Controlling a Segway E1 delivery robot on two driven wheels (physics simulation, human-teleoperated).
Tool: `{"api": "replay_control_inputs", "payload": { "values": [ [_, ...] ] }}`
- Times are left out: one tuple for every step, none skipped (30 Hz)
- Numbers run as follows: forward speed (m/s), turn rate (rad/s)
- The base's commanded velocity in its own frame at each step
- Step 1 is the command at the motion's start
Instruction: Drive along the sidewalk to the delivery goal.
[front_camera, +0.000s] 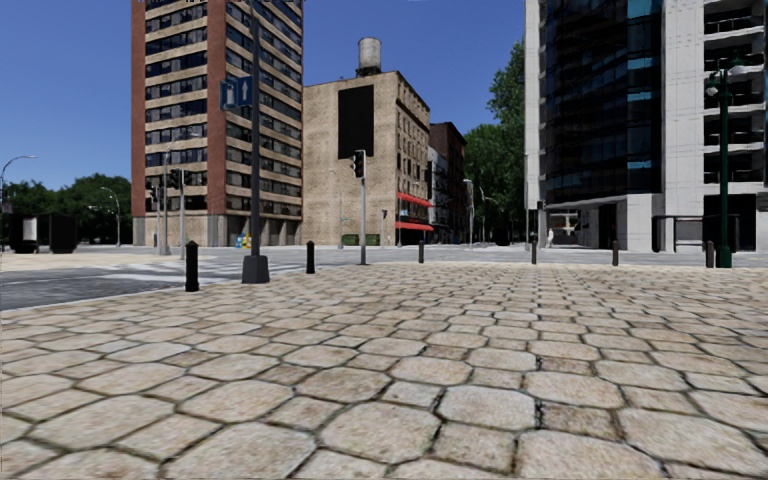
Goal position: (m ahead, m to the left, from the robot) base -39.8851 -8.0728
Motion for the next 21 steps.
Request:
{"api": "replay_control_inputs", "payload": {
  "values": [
    [1.14, -0.97],
    [1.14, -0.97],
    [1.14, -0.98],
    [1.15, -0.98],
    [1.19, -0.98],
    [1.36, -0.98],
    [1.53, -0.98],
    [1.53, -0.98],
    [1.61, -0.98],
    [1.66, -0.99],
    [1.67, -0.99],
    [1.67, -0.99],
    [1.68, -0.99],
    [1.68, -0.99],
    [1.68, -0.99],
    [1.68, -0.99],
    [1.68, -0.99],
    [1.68, -0.99],
    [1.68, -0.99],
    [1.68, -0.99],
    [1.68, -0.99]
  ]
}}
